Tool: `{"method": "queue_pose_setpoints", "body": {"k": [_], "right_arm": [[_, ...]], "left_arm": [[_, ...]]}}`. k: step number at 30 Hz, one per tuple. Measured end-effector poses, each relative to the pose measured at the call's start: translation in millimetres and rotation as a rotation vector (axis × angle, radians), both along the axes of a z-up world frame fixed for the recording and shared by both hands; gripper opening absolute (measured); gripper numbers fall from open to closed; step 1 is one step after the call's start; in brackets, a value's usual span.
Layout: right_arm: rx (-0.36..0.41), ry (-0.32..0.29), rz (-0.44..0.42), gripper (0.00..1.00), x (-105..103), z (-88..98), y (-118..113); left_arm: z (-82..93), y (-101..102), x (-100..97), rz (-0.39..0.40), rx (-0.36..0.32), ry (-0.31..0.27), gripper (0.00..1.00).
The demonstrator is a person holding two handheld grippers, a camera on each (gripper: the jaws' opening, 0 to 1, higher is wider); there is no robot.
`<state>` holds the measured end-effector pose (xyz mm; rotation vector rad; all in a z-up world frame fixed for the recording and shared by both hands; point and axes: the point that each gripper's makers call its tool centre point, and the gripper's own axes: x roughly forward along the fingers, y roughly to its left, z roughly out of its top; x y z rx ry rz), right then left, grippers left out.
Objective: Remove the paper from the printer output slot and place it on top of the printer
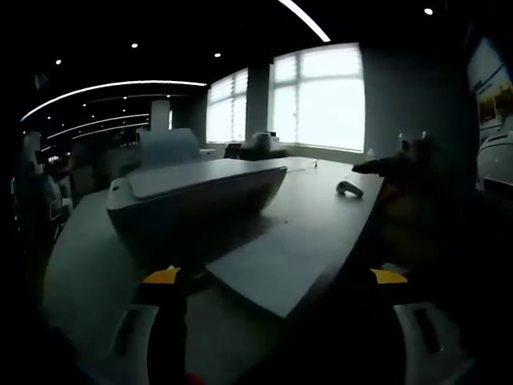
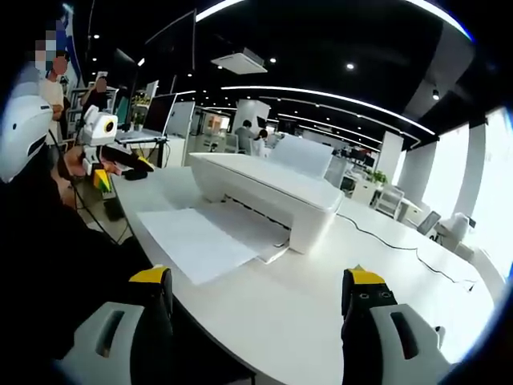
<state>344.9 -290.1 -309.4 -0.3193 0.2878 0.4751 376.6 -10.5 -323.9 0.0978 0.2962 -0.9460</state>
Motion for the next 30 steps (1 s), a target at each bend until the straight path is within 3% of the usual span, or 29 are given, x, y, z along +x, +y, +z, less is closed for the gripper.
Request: {"method": "queue_pose_setpoints", "body": {"k": [30], "right_arm": [[-0.007,-0.002,-0.001,0.82,0,1.8,-2]], "left_arm": [[-16.6,-10,5.1,-0.009,0.031,0.004,0.94]]}}
